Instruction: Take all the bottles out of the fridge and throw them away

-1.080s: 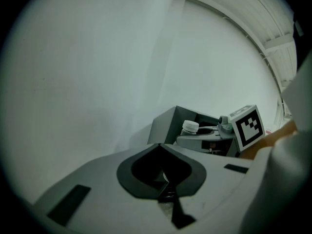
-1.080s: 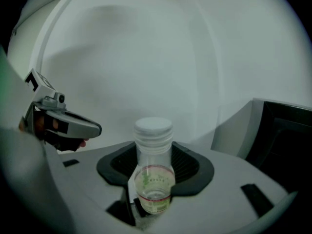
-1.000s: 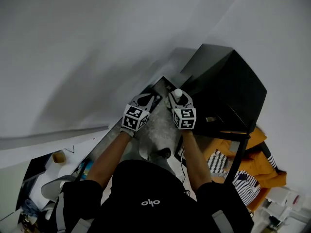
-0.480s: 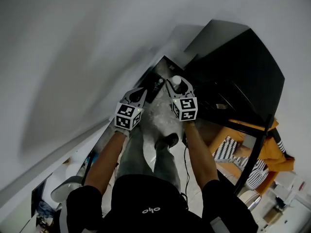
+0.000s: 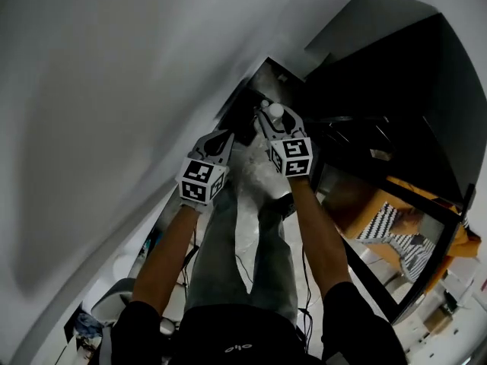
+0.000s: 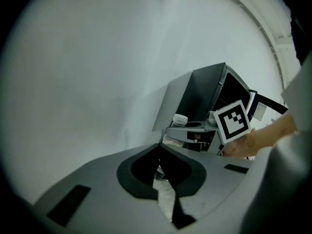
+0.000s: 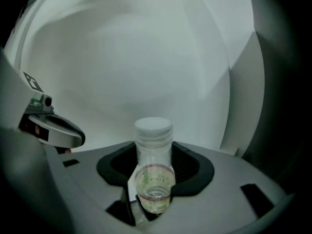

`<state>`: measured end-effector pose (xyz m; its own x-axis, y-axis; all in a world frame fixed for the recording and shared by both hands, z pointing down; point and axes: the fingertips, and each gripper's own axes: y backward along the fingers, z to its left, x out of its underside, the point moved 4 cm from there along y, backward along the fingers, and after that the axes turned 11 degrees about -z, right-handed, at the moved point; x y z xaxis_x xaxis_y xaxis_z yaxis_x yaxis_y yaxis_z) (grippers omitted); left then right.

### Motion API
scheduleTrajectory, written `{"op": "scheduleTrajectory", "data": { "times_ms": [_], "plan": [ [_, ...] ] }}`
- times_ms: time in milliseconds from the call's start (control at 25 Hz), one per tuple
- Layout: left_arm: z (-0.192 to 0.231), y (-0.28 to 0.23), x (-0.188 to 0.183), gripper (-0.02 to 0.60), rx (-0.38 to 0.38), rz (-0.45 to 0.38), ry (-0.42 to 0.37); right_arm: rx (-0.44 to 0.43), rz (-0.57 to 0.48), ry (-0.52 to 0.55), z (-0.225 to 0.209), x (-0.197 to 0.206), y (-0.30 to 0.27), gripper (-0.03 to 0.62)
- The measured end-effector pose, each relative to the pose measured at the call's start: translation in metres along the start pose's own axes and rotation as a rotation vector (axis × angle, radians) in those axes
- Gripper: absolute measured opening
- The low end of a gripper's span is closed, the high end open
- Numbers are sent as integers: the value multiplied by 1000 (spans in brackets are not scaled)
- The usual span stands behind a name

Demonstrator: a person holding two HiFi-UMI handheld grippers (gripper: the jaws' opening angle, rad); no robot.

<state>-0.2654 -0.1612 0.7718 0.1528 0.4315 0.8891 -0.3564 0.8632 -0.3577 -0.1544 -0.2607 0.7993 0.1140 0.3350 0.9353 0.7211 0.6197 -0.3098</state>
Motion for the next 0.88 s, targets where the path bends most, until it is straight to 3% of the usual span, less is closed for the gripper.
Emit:
{"op": "scheduleTrajectory", "data": {
  "times_ms": [440, 880],
  "plan": [
    [32, -7, 95, 6, 11, 81, 20, 35, 52, -94, 11, 129, -56, 202],
    [48, -2, 103, 6, 30, 104, 8, 37, 93, -181, 30, 164, -77, 218]
  ]
}}
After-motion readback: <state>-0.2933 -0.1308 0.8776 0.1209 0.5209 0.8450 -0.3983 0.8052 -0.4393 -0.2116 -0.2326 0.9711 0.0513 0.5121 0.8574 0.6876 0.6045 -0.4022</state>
